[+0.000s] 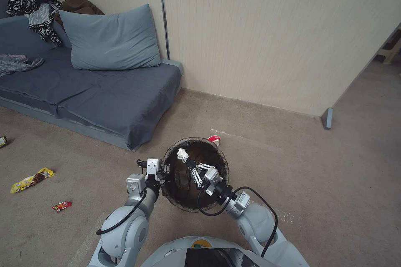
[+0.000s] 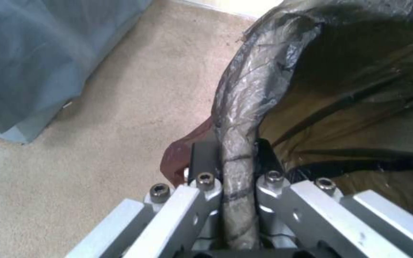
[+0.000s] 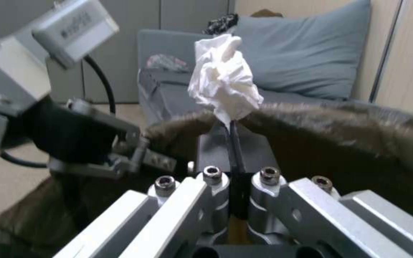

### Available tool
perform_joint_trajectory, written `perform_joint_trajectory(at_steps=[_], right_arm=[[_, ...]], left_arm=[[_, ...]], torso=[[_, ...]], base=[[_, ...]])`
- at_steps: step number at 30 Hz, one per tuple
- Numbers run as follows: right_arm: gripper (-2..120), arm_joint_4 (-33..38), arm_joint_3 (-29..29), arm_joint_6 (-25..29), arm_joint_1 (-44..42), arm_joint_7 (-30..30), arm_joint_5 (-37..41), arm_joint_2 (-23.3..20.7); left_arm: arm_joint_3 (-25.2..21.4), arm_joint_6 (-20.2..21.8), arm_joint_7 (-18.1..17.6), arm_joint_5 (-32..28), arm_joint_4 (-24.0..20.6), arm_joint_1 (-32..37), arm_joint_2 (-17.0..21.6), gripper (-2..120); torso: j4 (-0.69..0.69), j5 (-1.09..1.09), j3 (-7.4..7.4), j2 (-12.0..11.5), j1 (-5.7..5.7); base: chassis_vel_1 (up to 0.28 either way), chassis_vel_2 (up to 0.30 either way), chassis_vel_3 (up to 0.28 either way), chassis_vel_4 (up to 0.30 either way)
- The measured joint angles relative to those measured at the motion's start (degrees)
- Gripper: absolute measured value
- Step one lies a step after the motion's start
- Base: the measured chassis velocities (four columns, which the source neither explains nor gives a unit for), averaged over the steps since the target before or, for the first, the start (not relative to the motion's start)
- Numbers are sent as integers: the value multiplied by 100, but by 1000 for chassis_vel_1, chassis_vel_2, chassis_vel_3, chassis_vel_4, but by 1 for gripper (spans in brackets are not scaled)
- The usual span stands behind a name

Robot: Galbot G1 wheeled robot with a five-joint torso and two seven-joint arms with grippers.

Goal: Pick up the trash bin, then pick up the garbage from the floor and place it into the trash bin.

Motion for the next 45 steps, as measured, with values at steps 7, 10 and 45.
perform_joint_trajectory(at_steps=[7, 10, 45], right_arm=[[22, -120, 14, 69, 6, 5, -83, 25], [35, -131, 36, 99, 8, 2, -105, 28], [97, 1671, 1182, -229, -329, 2091, -320, 477]], left_arm=[[-12, -3, 1, 4, 1, -16, 4, 2], [-27, -4, 1, -1, 1, -27, 7, 2], [-408, -113, 7, -58, 46, -46, 3, 2]], torso=[[0, 0, 0, 0, 0], [0, 0, 0, 0, 0], [-1, 1, 0, 0, 0]], base=[[0, 0, 0, 0], [0, 0, 0, 0], [0, 0, 0, 0]])
